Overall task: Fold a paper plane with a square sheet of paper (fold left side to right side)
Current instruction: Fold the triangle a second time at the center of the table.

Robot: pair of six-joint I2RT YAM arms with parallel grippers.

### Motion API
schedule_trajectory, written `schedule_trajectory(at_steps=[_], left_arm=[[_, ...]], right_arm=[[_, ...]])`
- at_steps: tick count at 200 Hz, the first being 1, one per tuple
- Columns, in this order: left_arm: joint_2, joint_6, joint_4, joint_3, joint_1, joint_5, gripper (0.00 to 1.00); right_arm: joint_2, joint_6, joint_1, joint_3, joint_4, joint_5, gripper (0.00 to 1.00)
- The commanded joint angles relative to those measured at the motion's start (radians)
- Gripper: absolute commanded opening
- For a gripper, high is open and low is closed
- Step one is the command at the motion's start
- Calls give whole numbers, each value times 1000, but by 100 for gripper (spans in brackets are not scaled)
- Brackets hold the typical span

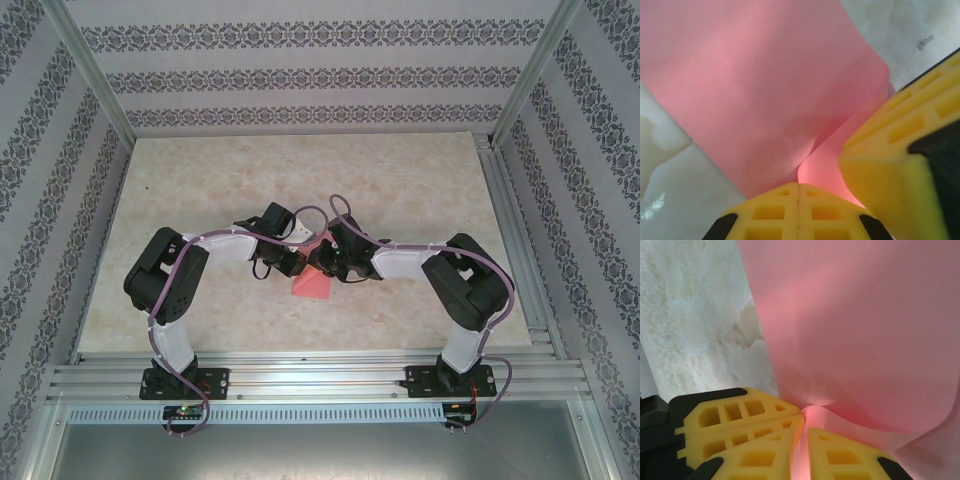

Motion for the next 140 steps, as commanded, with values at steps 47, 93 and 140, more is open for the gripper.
schedule_trajectory(at_steps=[47, 93, 140], left_arm=[[26, -2, 2, -32, -12, -34, 2], [31, -2, 2, -30, -11, -35, 2], [12, -6, -9, -23, -11, -26, 2]], right_arm=[[28, -1, 30, -41, -23, 31, 15], [30, -13, 32, -67, -37, 32, 11], [30, -47, 31, -75, -91, 62, 8]])
